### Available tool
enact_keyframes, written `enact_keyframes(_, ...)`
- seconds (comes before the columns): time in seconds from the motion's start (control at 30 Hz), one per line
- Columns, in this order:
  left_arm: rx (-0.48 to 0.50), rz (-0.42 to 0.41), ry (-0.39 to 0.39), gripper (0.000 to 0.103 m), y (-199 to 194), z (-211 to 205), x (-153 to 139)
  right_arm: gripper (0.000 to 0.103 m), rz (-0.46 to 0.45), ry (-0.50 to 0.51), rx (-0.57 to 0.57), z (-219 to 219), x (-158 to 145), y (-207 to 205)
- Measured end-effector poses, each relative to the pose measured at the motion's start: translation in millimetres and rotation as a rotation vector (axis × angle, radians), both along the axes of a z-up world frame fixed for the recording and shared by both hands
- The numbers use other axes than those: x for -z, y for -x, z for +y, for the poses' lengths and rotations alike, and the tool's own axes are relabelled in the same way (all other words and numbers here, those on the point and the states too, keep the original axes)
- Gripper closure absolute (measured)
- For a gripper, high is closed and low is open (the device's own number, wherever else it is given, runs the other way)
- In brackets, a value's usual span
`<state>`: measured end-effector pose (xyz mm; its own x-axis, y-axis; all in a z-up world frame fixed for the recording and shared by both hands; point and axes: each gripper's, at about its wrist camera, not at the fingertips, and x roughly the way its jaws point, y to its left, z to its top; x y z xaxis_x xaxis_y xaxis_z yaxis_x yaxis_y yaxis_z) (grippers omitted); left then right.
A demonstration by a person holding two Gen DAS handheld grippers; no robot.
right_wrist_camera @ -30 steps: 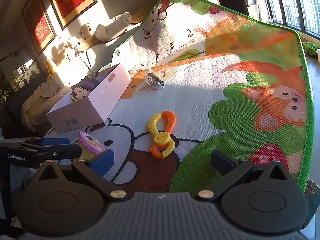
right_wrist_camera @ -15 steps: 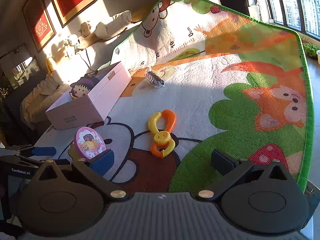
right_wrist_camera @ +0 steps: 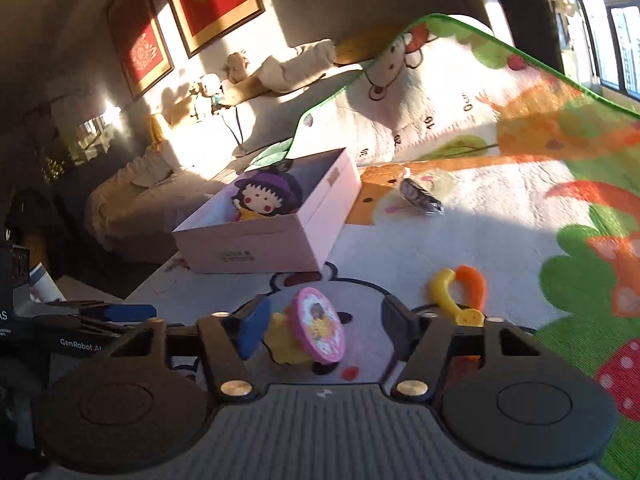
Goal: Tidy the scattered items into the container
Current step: 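Grasp the clear-wrapped black stick on the mat with the right gripper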
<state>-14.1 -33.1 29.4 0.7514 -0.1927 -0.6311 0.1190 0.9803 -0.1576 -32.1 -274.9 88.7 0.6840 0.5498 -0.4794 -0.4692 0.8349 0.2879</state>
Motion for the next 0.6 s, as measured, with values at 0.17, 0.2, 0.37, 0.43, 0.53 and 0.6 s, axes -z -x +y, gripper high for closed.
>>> enact_keyframes(0.17,-0.017,-0.013,0.039,0.000,9.9,16.1,0.7,0.074,-0.005,0.058,-0.066,28.6,-4.5,-2.2)
enact_keyframes(0.2,-0.022,-0.011,0.045,0.000,10.3,19.0,2.1,0.074,-0.012,0.069,-0.084,34.4,-5.8,-0.1)
enact_keyframes(0.37,-0.046,-0.001,0.077,0.000,10.7,31.8,8.6,0.074,-0.032,0.133,-0.204,68.4,-5.6,12.5)
enact_keyframes(0.43,-0.058,0.000,0.083,0.000,11.4,36.4,10.2,0.074,-0.063,0.168,-0.246,81.8,-3.7,18.8)
enact_keyframes(0.53,-0.078,0.004,0.090,0.000,11.8,43.4,11.7,0.074,-0.063,0.182,-0.297,95.4,-3.3,22.4)
enact_keyframes(0.6,-0.087,0.005,0.093,0.000,12.7,46.5,11.5,0.074,-0.064,0.193,-0.310,99.6,-2.3,24.5)
